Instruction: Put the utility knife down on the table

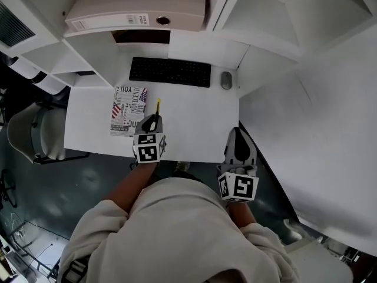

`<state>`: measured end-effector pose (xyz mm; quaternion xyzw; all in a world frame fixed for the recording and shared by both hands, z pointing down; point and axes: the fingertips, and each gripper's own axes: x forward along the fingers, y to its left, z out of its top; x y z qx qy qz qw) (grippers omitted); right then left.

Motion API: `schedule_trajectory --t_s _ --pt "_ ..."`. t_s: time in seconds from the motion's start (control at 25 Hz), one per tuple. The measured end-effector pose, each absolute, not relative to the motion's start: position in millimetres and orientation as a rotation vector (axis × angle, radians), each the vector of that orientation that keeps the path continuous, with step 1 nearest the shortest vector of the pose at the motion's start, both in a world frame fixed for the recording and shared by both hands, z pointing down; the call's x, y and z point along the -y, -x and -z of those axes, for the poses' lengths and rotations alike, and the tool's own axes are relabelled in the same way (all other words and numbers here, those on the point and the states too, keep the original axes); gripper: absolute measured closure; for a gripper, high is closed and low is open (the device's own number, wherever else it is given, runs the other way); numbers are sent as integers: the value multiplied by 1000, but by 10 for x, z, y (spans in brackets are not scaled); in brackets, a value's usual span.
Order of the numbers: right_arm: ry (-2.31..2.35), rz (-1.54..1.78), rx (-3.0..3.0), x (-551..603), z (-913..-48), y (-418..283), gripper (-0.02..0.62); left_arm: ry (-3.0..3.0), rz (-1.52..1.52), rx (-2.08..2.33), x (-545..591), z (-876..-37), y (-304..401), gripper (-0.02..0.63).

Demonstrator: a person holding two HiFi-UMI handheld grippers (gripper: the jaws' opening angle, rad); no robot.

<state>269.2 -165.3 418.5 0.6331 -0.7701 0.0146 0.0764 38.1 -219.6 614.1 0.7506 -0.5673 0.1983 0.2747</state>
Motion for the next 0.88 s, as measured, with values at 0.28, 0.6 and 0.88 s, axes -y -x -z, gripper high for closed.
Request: schedule_trajectory --t_s 0.28,0.6,0.88 --pt "-1884 -84 2285 1724 -4331 -2861 592 -1916 -617 1508 2294 -6670 -420 543" --pt "-1909 -116 2225 1742 -4455 -3099 592 -1833 -742 1461 2387 -7259 -454 543" --pt "-1932 -141 2180 1771 -4534 -3264 592 -1721 -800 1410 2401 -7698 -450 542"
